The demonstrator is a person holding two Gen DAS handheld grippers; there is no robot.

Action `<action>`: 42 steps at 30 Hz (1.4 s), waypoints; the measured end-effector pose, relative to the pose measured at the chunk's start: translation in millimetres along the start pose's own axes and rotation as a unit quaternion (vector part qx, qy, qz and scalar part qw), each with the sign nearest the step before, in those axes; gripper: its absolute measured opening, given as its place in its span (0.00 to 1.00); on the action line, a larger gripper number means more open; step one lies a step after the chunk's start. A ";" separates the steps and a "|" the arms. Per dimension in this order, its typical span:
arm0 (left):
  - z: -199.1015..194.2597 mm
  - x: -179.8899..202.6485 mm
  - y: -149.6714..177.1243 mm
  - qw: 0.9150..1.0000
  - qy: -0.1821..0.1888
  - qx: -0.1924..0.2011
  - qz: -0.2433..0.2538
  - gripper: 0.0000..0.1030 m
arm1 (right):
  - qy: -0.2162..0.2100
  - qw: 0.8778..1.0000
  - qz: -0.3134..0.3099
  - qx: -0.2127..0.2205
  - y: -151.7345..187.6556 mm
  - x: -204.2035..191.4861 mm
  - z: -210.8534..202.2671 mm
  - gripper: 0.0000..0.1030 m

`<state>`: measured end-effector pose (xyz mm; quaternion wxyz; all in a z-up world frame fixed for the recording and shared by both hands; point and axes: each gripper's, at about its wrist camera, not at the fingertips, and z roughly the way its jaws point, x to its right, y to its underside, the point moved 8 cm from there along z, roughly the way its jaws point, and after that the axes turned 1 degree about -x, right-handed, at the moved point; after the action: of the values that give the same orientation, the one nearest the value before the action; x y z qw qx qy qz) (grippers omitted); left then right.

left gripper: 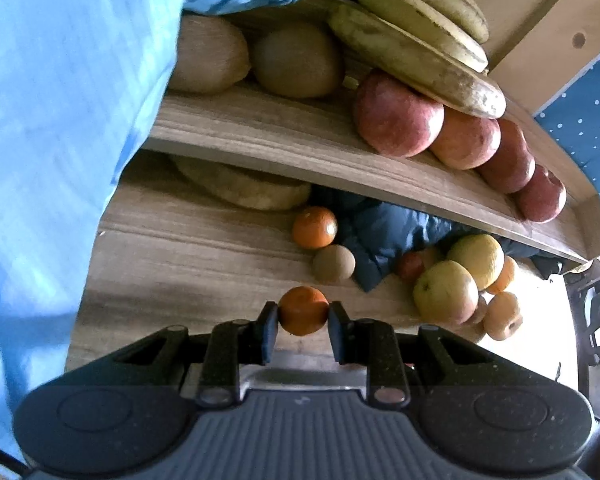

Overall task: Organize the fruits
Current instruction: 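Carry the cherry tomato in the right tool while the left tool carries the mandarin over the tray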

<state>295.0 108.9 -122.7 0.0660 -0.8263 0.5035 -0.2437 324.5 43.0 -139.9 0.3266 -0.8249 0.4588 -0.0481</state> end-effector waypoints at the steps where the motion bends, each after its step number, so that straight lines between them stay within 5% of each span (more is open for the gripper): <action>1: -2.6 -0.1 3.0 1.000 -0.001 0.001 -0.001 0.28 | -0.003 1.000 -0.003 0.000 -0.1 -1.3 -0.6 0.24; 18: -37.1 -5.8 61.2 0.999 -0.019 0.013 -0.033 0.28 | -0.091 0.993 -0.072 -0.021 38.1 -28.1 -36.6 0.24; 42: -65.0 -5.8 142.7 0.994 -0.049 0.012 -0.094 0.28 | -0.190 0.963 -0.171 -0.084 99.7 -60.2 -70.1 0.24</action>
<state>148.2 53.7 -118.5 0.0772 -0.8801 0.4167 -0.2140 191.0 19.3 -130.0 0.3244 -0.9094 0.2429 0.0931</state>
